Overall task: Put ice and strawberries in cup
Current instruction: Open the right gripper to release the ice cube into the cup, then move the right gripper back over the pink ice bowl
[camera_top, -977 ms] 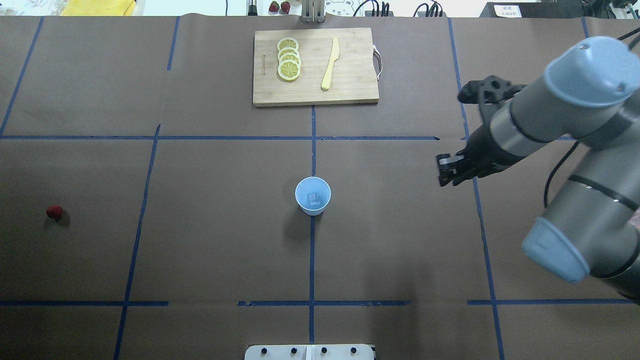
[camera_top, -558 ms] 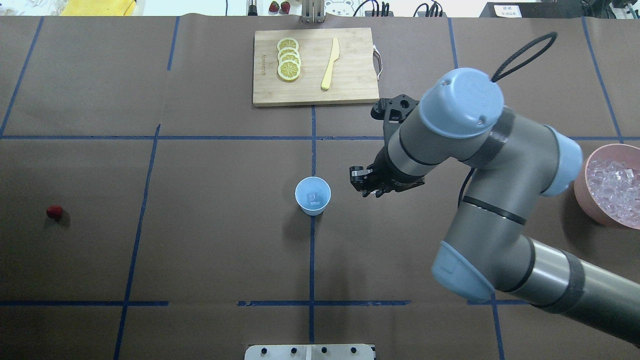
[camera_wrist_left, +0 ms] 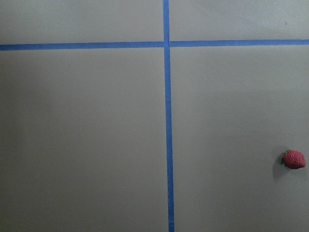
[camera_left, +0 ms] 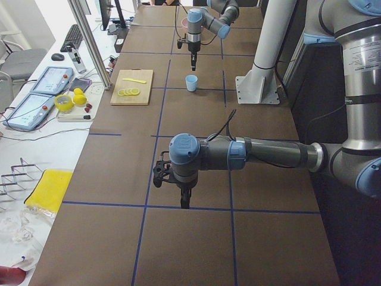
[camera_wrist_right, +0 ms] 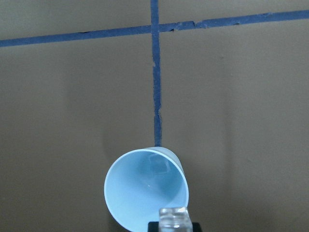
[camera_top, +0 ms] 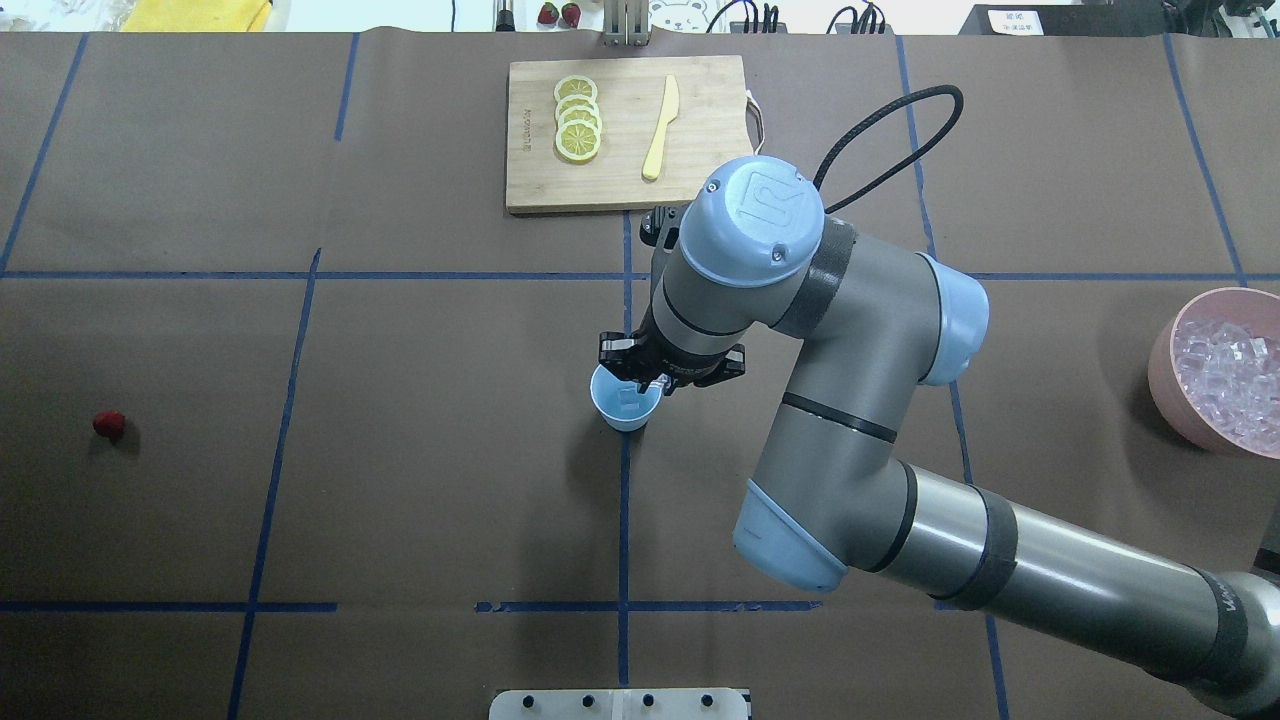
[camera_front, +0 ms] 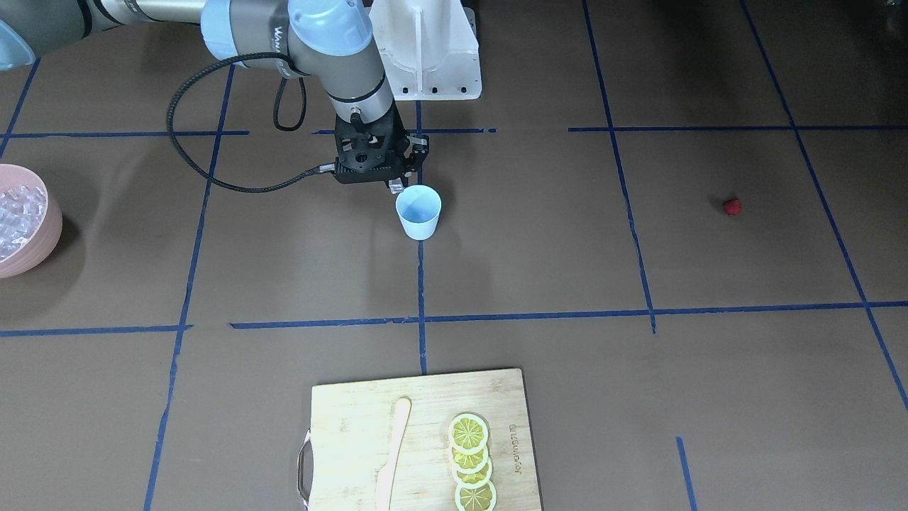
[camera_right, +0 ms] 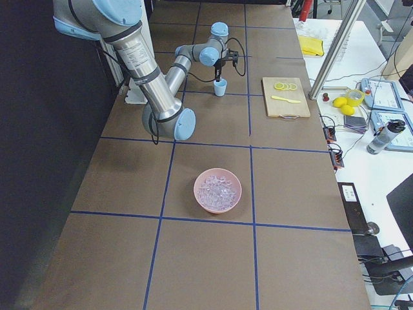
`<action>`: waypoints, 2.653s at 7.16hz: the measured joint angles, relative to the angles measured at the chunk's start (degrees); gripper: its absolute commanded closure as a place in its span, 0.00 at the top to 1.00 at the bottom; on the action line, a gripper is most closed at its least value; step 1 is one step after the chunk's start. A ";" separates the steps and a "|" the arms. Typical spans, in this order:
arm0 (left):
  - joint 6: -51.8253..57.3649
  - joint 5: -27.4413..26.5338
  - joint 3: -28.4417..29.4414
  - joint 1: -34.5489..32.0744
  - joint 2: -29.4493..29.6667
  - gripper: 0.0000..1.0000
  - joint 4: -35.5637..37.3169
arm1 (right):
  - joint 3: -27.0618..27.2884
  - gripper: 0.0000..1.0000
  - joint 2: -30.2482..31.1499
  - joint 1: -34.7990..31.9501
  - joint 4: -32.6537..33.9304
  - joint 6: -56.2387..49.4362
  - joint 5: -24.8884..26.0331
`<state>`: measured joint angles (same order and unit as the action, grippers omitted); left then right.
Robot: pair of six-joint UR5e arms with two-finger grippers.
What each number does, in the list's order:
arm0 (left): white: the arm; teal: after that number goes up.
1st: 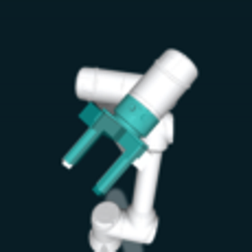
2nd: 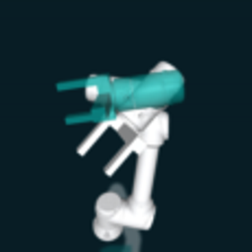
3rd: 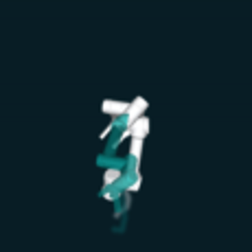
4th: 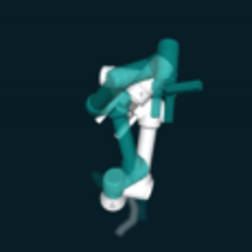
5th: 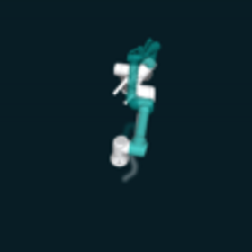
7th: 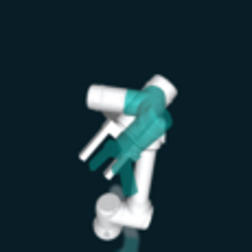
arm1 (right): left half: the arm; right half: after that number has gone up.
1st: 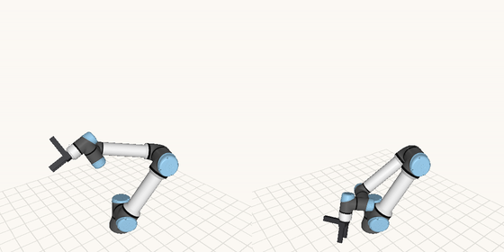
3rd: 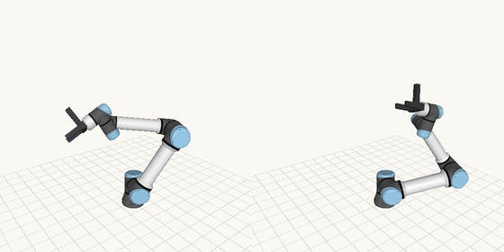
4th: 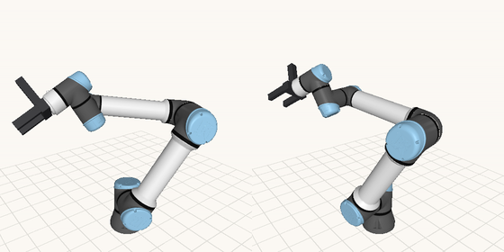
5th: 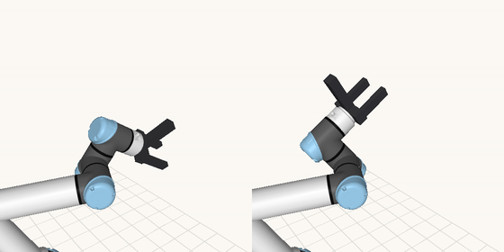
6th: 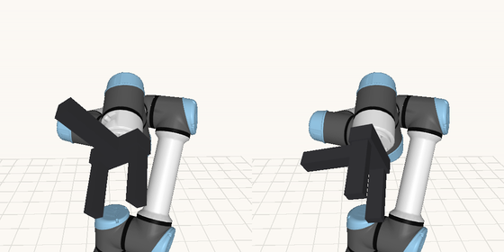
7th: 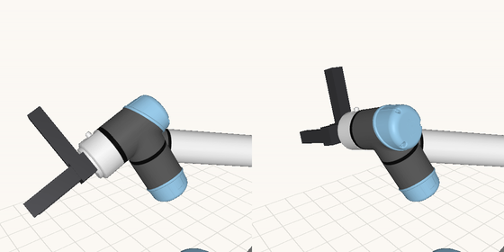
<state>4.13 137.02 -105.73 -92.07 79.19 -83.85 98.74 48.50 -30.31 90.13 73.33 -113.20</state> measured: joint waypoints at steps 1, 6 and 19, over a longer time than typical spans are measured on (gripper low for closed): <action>0.00 0.00 0.03 0.02 0.00 1.00 0.00 | -1.76 0.00 -0.57 0.20 -1.55 0.17 0.11; 0.00 0.00 0.21 0.05 0.00 1.00 -0.08 | -4.76 0.58 -1.64 1.57 -3.45 0.99 2.82; -0.09 0.00 -0.06 0.05 0.00 1.00 -0.19 | 17.37 0.98 32.92 -19.73 -5.00 -17.90 -10.85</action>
<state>4.04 137.02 -105.79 -92.02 79.19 -84.04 116.11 81.42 -50.04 85.14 55.43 -124.05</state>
